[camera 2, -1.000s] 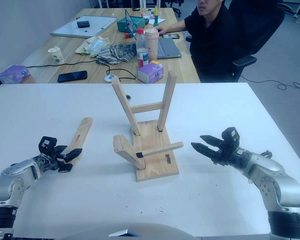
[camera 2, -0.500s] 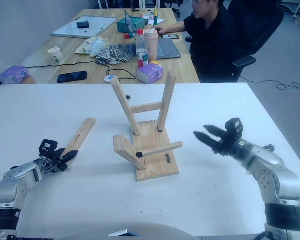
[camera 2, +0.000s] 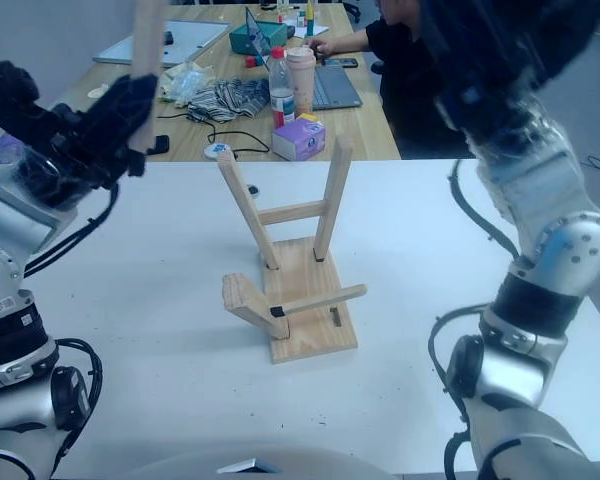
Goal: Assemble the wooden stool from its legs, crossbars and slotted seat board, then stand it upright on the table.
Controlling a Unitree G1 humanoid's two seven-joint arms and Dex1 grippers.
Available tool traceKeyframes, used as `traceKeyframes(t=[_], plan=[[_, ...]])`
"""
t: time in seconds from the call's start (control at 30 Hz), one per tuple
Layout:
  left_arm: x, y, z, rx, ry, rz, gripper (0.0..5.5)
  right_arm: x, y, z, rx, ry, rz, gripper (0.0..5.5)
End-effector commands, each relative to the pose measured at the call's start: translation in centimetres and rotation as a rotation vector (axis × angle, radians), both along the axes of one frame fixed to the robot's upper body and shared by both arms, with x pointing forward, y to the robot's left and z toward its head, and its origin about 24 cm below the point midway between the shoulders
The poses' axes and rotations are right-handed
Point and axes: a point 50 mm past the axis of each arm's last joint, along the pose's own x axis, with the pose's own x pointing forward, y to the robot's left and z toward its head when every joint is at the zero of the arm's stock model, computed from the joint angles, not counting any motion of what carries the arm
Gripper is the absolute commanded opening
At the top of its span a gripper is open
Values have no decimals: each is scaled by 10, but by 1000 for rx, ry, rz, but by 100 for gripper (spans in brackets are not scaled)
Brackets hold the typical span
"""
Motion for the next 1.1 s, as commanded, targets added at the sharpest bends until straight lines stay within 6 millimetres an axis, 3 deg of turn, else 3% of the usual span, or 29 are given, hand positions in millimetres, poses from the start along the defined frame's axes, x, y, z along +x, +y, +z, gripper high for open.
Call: traceKeyframes(t=[0.03,0.53,0.6,0.77,0.97,1.1], plan=[[-8,-10,-8,-1,46,-88,201,-8,23,-2,-41,36,118,308],[-17,-25,-22,46,74,-142,201,-10,65,-15,-29,178,259,308],[-17,-27,-23,51,78,-148,201,-10,67,-16,-29,186,267,308],[-15,-30,-25,60,82,-159,201,-9,67,-18,-12,207,281,233],[-11,-32,-28,90,82,-109,201,-9,66,-17,-26,180,278,233],[-6,-26,-35,125,109,-55,286,-7,64,-19,-34,174,256,228]])
